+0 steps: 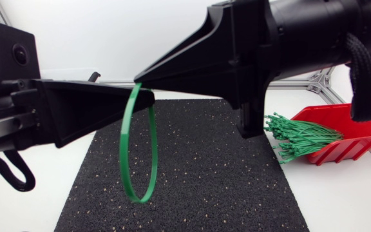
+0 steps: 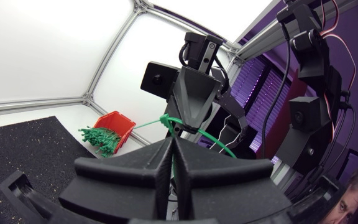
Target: Take a green cable tie from the red box, thread the tail through the head to close it, then place it in the transparent bin on the left.
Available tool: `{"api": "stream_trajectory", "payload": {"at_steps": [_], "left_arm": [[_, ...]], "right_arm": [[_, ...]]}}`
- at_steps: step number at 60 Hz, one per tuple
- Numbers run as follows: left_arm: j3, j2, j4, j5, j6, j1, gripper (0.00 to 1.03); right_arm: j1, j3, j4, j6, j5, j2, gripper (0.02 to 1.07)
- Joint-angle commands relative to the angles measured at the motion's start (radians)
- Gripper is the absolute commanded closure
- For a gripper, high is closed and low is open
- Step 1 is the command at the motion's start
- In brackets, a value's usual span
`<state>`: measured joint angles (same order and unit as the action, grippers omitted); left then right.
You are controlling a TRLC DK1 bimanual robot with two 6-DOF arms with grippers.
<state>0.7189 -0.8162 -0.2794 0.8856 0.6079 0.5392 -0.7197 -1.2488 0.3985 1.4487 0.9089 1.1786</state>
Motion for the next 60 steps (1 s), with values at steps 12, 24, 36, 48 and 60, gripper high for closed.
{"api": "stream_trajectory", "payload": {"at_steps": [12,24,36,48,60], "left_arm": [[0.017,0.011,-0.017,-0.004,-0.034,0.013,1.00],[0.019,-0.026,-0.018,-0.011,-0.050,0.011,1.00],[0.019,-0.041,-0.017,-0.019,-0.062,0.011,1.00],[0.019,-0.049,-0.017,-0.020,-0.069,-0.008,1.00],[0.030,-0.038,-0.006,-0.019,-0.071,-0.007,1.00]], "right_arm": [[-0.029,0.020,0.007,0.029,-0.028,-0.020,0.83],[-0.053,0.015,0.020,0.022,-0.028,-0.043,0.74],[-0.050,0.020,0.031,0.015,-0.027,-0.060,0.73],[-0.038,0.025,0.046,0.006,-0.024,-0.079,0.73],[-0.021,0.038,0.057,-0.007,-0.011,-0.073,0.73]]}}
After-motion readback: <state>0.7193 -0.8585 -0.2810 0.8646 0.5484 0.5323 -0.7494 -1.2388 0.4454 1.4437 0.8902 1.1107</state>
